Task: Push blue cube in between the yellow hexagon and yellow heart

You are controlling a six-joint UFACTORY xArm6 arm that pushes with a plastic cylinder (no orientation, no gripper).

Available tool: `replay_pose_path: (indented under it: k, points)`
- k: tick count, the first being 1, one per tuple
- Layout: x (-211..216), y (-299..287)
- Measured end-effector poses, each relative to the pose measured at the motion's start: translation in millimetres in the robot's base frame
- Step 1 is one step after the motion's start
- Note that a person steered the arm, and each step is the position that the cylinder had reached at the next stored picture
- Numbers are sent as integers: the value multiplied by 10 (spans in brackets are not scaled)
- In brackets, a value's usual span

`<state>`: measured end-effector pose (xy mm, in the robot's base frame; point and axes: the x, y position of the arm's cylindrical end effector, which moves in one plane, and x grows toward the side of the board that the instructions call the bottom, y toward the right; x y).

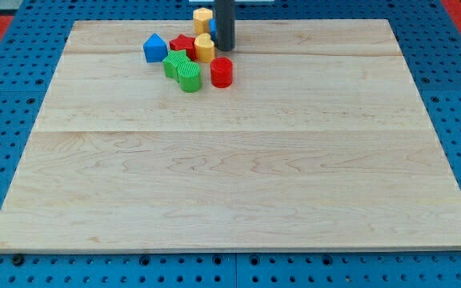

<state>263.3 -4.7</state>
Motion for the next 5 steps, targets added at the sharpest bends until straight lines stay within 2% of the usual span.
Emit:
replay_pose_path:
  k: [1,4,5]
  points:
    - [36,-251]
    - [-34,397]
    - [-600,431]
